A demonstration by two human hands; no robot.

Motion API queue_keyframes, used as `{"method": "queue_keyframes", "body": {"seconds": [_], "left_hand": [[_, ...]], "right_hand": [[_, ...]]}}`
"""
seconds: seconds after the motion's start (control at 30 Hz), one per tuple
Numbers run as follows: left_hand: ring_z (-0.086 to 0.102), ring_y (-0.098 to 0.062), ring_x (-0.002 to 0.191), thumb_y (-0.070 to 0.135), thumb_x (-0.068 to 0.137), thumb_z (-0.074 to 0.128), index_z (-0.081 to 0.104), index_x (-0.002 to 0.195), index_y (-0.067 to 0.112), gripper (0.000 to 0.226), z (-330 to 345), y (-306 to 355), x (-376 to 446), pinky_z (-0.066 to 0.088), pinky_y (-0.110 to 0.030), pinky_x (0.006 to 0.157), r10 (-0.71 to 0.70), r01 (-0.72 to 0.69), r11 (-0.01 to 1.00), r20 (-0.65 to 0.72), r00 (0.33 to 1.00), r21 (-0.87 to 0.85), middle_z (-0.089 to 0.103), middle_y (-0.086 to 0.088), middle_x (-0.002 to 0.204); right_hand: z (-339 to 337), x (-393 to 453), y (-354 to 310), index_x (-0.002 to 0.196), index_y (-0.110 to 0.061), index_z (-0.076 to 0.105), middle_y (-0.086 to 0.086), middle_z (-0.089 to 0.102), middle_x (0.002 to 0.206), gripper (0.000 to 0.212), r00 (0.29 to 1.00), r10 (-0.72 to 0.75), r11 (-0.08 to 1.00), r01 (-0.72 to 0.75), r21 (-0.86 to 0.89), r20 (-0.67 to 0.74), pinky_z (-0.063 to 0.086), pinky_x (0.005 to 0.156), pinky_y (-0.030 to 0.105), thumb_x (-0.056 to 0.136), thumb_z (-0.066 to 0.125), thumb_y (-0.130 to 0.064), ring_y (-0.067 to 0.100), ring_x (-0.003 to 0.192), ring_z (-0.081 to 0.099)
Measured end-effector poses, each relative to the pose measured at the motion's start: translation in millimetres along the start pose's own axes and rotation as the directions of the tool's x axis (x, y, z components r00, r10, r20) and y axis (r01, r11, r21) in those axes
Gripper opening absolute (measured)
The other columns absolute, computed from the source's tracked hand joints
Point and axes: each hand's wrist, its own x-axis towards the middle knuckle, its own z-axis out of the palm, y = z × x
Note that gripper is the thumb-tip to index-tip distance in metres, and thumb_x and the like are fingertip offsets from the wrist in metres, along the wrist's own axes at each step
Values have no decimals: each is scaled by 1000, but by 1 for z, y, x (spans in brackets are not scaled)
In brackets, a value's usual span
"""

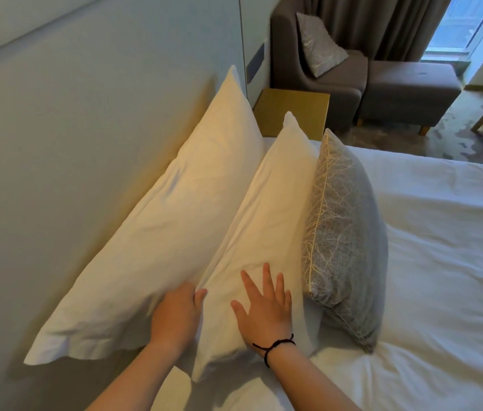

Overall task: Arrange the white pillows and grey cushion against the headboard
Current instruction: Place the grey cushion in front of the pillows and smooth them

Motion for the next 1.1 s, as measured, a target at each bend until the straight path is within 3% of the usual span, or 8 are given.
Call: {"method": "queue_keyframes", "body": {"seconds": [0.23, 0.43, 0.57, 0.67, 0.77, 0.87, 1.0, 1.1], "left_hand": [[55, -13, 60, 41, 94, 58, 52, 65, 21, 37, 18, -35, -34, 44, -34, 57, -139, 161, 955, 104, 985, -250, 60, 4, 61], [55, -10, 64, 46, 92, 52, 50, 74, 29, 25, 14, -43, -43, 38, -31, 50, -148, 147, 989, 60, 987, 20, 59, 10, 66], [59, -13, 88, 47, 93, 47, 53, 93, 36, 13, 18, -13, -39, 50, -35, 70, -4, 6, 989, 14, 1000, -147, 60, 15, 93], [51, -17, 125, 59, 94, 42, 50, 134, 34, 48, 32, 21, -26, 44, -37, 101, 57, -3, 951, 166, 984, -309, 55, 9, 136], [36, -17, 141, 74, 84, 41, 26, 151, 32, 80, 45, 46, -13, 36, -44, 112, 79, 51, 927, 326, 942, -372, 35, 9, 157], [39, -18, 139, 81, 74, 43, 18, 151, 37, 92, 52, 59, -4, 40, -43, 108, 27, 77, 946, 312, 950, -316, 36, 11, 155], [50, -19, 130, 89, 68, 38, 25, 146, 41, 93, 57, 69, 5, 45, -41, 99, -54, 124, 956, 257, 965, -265, 48, 13, 146], [59, -21, 116, 90, 73, 28, 43, 135, 36, 84, 56, 73, 10, 48, -39, 89, -45, 74, 990, 234, 971, -120, 61, 8, 130]], "right_hand": [[-22, 38, -22, 145, -30, 35, 0, 14, 162, 47, 920, -301, 831, 382, -403, 251, -3, 116, 60, 100, 28, -44, 31, 149, -5], [-86, 110, -37, 137, -27, 48, 1, 45, 147, 43, 838, -179, 570, 516, -639, 516, 12, 112, 60, 99, 33, -41, 28, 139, 31], [-119, 155, -41, 144, -30, 40, -4, 37, 154, 48, 775, -99, 457, 593, -663, 624, 16, 112, 58, 102, 28, -47, 26, 141, 31], [-129, 184, -36, 146, -38, 36, -7, 36, 154, 49, 764, -96, 416, 614, -671, 639, 11, 114, 59, 100, 26, -53, 25, 143, 29], [-145, 218, -20, 141, -43, 43, -9, 41, 151, 46, 806, -109, 442, 564, -698, 582, 12, 113, 60, 100, 24, -53, 24, 142, 28], [-167, 252, -1, 141, -39, 43, -3, 41, 151, 43, 839, -123, 443, 525, -727, 530, 12, 114, 58, 103, 23, -41, 24, 144, 24], [-191, 290, 11, 137, -28, 44, 4, 51, 138, 37, 853, -208, 279, 521, -807, 478, 32, 107, 52, 102, 34, -29, 28, 126, 45], [-201, 312, 13, 143, -31, 36, 3, 48, 141, 56, 842, -198, 155, 532, -832, 502, 33, 108, 51, 92, 53, -15, 29, 129, 43]]}}
